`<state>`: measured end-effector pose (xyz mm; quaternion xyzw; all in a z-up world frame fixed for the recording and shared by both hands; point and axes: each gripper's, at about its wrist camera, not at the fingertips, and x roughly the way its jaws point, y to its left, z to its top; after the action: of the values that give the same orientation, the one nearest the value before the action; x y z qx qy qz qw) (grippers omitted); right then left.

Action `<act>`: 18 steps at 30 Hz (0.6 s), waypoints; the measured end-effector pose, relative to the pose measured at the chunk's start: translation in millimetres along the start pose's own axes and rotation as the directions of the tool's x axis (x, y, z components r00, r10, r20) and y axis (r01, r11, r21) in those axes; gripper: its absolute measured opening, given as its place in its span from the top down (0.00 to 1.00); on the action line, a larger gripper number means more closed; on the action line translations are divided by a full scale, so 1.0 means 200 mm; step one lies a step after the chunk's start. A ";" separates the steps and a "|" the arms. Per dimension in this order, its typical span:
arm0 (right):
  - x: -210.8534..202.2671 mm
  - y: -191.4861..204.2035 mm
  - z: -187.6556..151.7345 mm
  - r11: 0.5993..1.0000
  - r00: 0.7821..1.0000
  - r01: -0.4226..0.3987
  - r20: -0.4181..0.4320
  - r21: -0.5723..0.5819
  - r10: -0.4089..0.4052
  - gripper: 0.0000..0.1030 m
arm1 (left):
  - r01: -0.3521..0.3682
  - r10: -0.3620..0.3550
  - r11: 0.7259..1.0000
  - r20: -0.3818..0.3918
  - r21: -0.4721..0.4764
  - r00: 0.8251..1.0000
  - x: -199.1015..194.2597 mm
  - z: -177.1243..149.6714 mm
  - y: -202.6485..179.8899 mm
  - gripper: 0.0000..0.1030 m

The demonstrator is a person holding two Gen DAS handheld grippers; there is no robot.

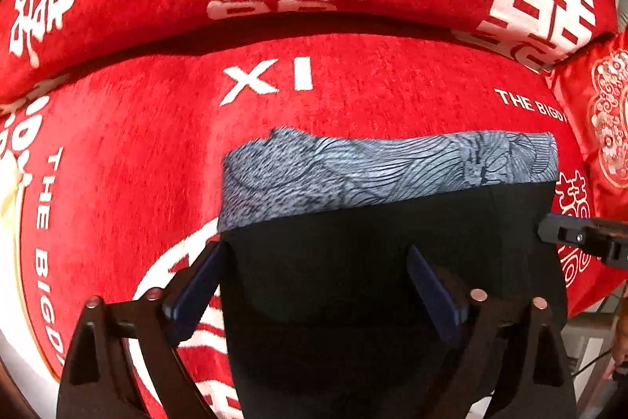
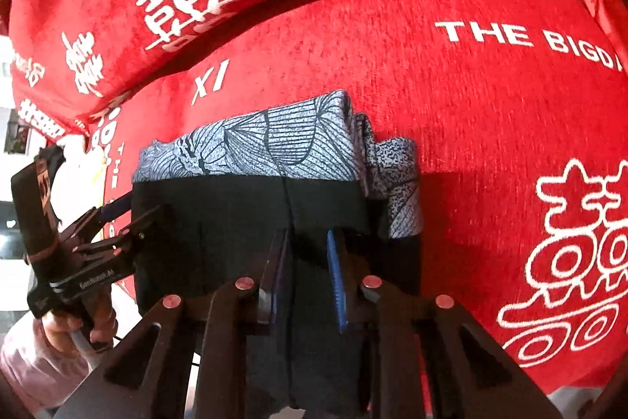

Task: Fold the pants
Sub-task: 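Release the stack and pull both grippers back from it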

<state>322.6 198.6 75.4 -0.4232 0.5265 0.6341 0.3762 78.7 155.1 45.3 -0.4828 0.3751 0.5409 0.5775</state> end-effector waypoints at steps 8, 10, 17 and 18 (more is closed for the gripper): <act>-0.05 -0.07 -0.11 0.994 0.996 0.088 -0.036 0.066 -0.085 0.77 | -0.066 0.065 0.998 -0.063 -0.013 0.996 -0.09 -0.09 0.01 0.09; -0.07 -0.10 -0.15 0.991 0.997 0.069 -0.045 0.116 -0.065 0.76 | -0.069 0.068 0.998 -0.073 -0.010 0.995 -0.12 -0.13 0.00 0.09; -0.12 -0.08 -0.28 0.979 0.986 0.158 -0.066 0.131 -0.150 0.39 | -0.081 0.081 0.997 -0.098 0.005 0.992 -0.19 -0.23 -0.03 0.00; -0.12 -0.08 -0.30 0.977 0.985 0.166 -0.066 0.133 -0.158 0.34 | -0.081 0.081 0.997 -0.102 0.003 0.991 -0.20 -0.24 -0.03 0.00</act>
<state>354.2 140.5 87.4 -0.4550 0.5432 0.5514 0.4403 83.4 98.6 71.9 -0.4946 0.4231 0.5389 0.5348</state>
